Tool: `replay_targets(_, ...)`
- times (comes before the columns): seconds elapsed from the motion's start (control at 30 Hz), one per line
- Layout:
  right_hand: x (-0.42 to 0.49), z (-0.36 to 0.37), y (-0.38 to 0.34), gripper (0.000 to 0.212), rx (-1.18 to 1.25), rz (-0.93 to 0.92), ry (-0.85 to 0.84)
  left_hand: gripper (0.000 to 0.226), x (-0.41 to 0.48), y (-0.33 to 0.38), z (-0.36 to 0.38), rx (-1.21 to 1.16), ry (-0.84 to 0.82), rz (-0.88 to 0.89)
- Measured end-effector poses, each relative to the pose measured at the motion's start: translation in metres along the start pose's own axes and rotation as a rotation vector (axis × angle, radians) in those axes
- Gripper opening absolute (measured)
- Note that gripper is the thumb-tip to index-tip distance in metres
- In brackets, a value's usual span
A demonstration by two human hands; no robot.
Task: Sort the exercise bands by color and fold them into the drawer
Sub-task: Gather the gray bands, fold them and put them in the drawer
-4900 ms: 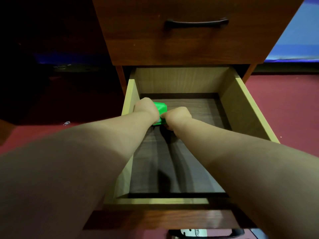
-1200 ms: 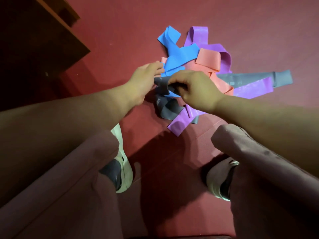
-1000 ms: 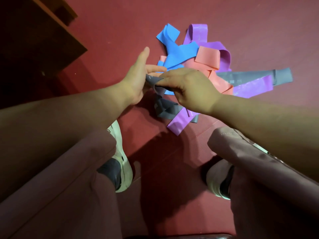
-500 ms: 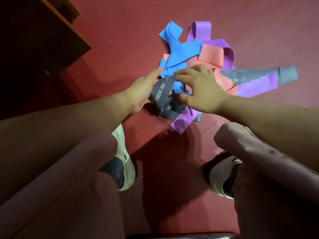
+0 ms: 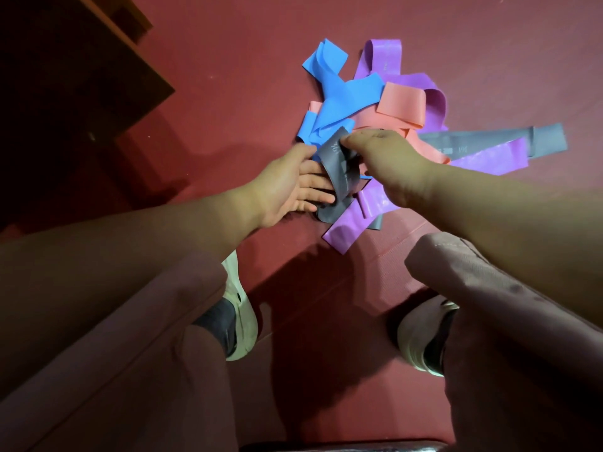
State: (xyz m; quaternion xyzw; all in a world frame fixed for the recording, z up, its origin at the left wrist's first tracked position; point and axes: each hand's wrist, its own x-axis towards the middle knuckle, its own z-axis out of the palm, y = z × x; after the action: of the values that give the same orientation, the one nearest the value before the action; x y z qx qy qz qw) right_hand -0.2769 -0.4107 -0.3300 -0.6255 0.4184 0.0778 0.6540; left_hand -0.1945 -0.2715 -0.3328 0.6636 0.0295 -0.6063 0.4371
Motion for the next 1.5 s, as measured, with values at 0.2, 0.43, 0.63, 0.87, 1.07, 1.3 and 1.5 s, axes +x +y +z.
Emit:
replay_targets(0.2,-0.002,0.007,0.002,0.016,0.065,-0.046,-0.059,0.069,0.004,0.001,-0.003,0.006,0.029,0.025)
replay_targets(0.43,-0.003,0.012,0.002,0.017,0.201,0.088,-0.128,0.027,0.005,0.01,-0.006,0.01,0.279,0.192)
replay_targets(0.63,-0.014,0.022,0.011,0.037,0.312,0.25,-0.267,0.026,0.005,0.018,-0.003,-0.395,0.096,0.183)
replay_targets(0.87,-0.025,0.031,0.018,0.016,0.193,0.323,-0.453,0.034,0.001,0.026,-0.014,-0.522,0.063,0.137)
replay_targets(1.07,-0.014,0.027,0.029,0.016,0.033,0.315,-0.259,0.033,0.0,0.021,-0.022,-0.603,0.065,0.095)
replay_targets(1.3,-0.007,0.018,0.032,0.01,-0.088,0.33,-0.207,0.044,0.004,0.014,-0.028,-0.489,0.136,0.025)
replay_targets(1.5,-0.004,0.028,0.025,0.014,0.059,0.37,-0.31,0.051,0.006,0.011,-0.028,-0.462,0.166,0.01)
